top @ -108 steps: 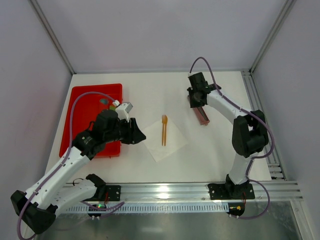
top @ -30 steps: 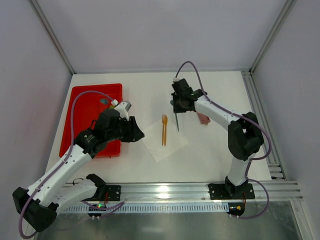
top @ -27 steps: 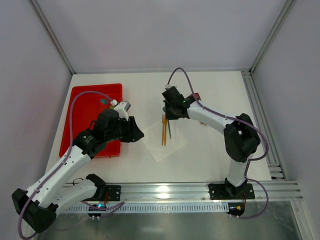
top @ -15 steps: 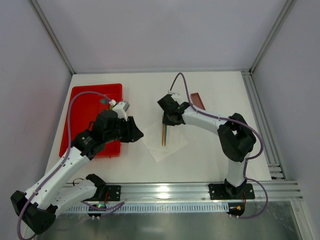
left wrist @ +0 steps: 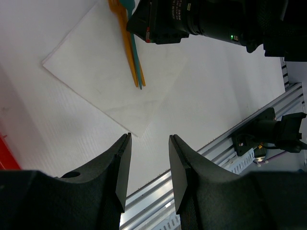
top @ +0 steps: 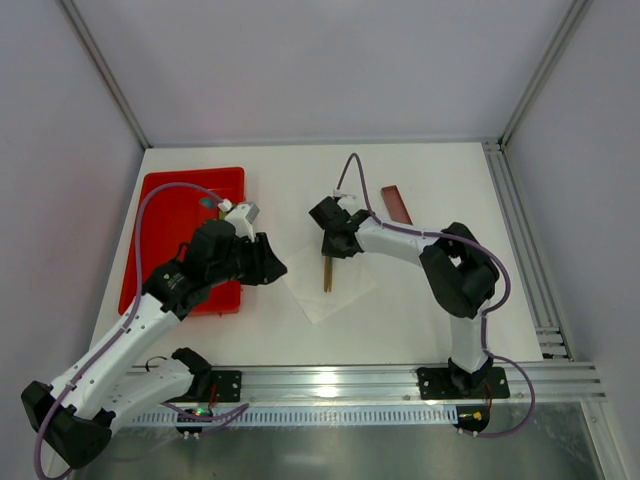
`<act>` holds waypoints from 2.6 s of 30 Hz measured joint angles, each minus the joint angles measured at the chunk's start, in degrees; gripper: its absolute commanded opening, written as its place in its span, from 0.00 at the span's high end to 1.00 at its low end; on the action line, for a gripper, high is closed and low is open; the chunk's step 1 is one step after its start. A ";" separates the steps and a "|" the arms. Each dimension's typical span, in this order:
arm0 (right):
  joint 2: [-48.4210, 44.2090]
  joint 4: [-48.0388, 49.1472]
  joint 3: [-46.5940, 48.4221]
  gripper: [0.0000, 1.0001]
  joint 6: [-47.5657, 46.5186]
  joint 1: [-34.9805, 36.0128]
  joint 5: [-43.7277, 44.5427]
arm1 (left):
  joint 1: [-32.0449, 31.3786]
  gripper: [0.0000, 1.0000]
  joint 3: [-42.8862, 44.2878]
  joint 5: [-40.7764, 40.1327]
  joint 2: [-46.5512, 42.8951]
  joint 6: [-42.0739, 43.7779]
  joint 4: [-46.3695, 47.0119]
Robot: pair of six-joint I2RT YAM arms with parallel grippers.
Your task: Place the utensils on the paper napkin and roll it up
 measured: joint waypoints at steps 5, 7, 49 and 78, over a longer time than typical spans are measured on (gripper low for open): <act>0.68 0.11 0.00 0.85 0.15 0.39 0.20 | 0.00 0.59 0.00 0.00 0.00 0.00 0.00; 0.81 0.09 0.00 0.82 0.17 0.52 0.28 | 0.00 0.59 -0.02 0.00 0.00 0.00 0.00; -38.45 15.23 -34.18 0.46 -28.33 7.63 -21.68 | 0.07 0.56 -3.78 -1.90 7.56 -11.50 -2.21; -54.80 10.10 -44.00 0.34 -25.35 11.50 -11.52 | -12.98 0.41 -20.76 -12.74 19.34 -31.80 22.60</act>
